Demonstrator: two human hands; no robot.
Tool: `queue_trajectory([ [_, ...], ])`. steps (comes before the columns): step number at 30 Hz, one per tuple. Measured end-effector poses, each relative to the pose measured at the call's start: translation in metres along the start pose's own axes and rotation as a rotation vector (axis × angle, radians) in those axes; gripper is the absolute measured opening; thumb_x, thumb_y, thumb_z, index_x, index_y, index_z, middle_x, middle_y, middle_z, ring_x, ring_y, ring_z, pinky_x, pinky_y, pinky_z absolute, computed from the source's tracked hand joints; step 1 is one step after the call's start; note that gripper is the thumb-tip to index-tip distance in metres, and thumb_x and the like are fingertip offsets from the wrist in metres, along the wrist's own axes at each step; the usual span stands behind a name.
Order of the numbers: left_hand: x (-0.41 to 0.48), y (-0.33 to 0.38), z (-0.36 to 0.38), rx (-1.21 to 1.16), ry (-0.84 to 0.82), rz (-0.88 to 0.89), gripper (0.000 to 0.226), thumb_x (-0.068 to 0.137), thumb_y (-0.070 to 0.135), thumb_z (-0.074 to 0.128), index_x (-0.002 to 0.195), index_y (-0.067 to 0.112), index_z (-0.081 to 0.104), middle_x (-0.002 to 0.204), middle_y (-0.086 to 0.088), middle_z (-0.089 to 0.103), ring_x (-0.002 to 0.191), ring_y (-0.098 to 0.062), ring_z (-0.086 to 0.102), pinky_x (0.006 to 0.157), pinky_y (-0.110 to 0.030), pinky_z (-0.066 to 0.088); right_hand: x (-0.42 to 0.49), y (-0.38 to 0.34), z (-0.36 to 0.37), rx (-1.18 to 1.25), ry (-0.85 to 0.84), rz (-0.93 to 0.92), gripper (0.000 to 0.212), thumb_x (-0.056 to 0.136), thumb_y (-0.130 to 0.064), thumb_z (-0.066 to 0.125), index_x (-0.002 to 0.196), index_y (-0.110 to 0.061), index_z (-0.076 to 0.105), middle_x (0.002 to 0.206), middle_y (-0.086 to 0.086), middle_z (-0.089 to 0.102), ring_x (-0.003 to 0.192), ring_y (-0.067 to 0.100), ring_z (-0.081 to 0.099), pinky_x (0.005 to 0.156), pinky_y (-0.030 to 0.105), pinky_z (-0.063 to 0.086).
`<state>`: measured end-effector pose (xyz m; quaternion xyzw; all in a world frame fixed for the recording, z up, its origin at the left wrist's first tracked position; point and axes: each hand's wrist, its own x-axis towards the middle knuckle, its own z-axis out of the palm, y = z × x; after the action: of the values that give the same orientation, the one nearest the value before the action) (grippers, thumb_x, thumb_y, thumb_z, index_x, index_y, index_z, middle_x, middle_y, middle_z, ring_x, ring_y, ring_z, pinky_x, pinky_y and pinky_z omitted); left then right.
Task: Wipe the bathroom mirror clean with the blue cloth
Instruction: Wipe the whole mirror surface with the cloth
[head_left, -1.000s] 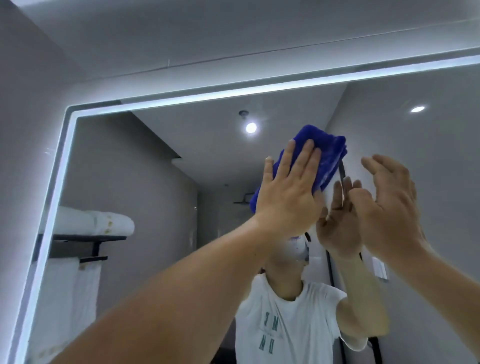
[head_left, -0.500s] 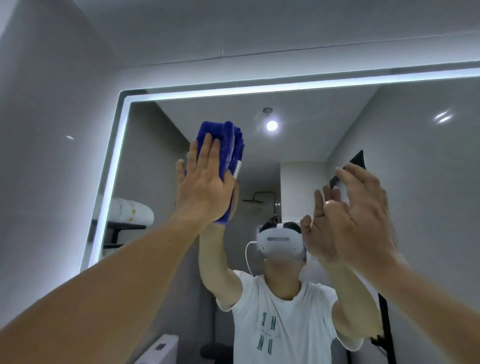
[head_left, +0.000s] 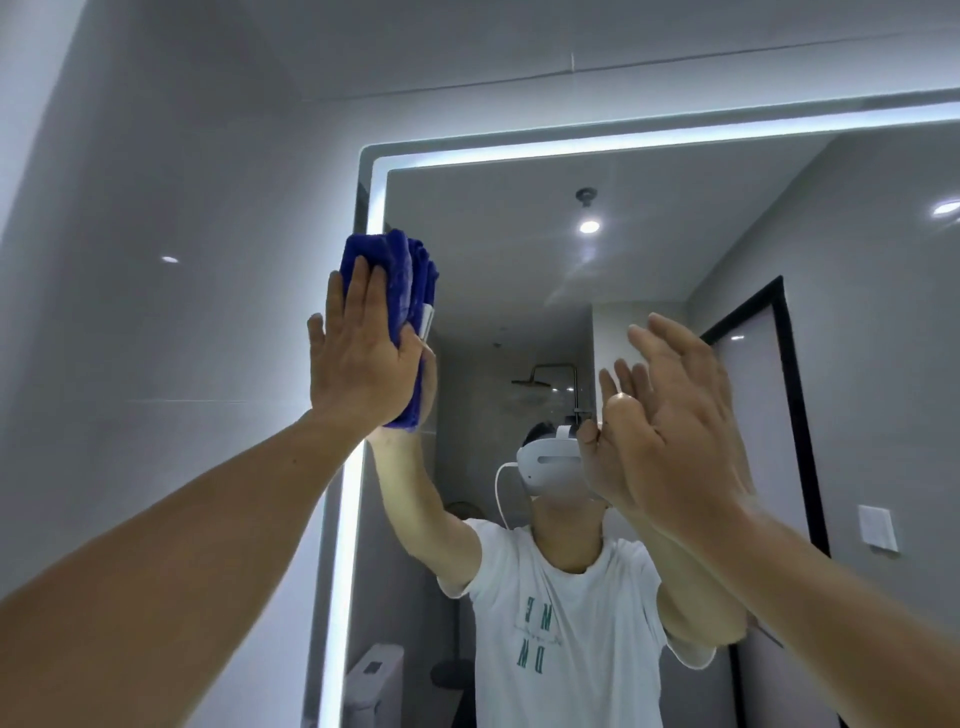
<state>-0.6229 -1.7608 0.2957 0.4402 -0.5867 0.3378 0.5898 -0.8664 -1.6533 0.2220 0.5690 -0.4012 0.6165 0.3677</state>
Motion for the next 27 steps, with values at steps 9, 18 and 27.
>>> queue_trajectory([
  [9, 0.006, 0.008, -0.001, 0.033, -0.028, 0.089, 0.064, 0.099, 0.030, 0.043, 0.155, 0.011, 0.020, 0.161, -0.010, 0.025, 0.148, -0.035, 0.019, 0.117, -0.049, 0.028, -0.007, -0.004, -0.006, -0.097, -0.078, 0.000, 0.065, 0.081, -0.037, 0.032, 0.142, -0.016, 0.041, 0.148, -0.008, 0.030, 0.136, 0.008, 0.025, 0.107, 0.008, 0.006],
  [18, 0.069, 0.117, 0.012, -0.030, -0.070, 0.180, 0.066, 0.101, 0.036, 0.030, 0.158, 0.019, 0.003, 0.166, 0.001, 0.002, 0.153, -0.025, -0.004, 0.123, -0.048, 0.010, -0.001, 0.037, -0.061, -0.040, -0.041, 0.076, 0.063, 0.081, -0.029, 0.037, 0.142, -0.017, 0.041, 0.150, -0.007, 0.029, 0.140, 0.007, 0.021, 0.116, 0.027, 0.018],
  [27, 0.041, 0.274, 0.042, 0.051, -0.148, 0.681, 0.065, 0.100, 0.046, 0.018, 0.157, 0.026, -0.007, 0.165, 0.007, -0.013, 0.150, -0.018, -0.018, 0.123, -0.048, 0.000, 0.004, 0.100, -0.132, -0.039, 0.009, 0.121, 0.065, 0.081, -0.033, 0.035, 0.144, -0.017, 0.040, 0.151, -0.006, 0.028, 0.127, -0.008, 0.016, 0.098, 0.001, 0.005],
])
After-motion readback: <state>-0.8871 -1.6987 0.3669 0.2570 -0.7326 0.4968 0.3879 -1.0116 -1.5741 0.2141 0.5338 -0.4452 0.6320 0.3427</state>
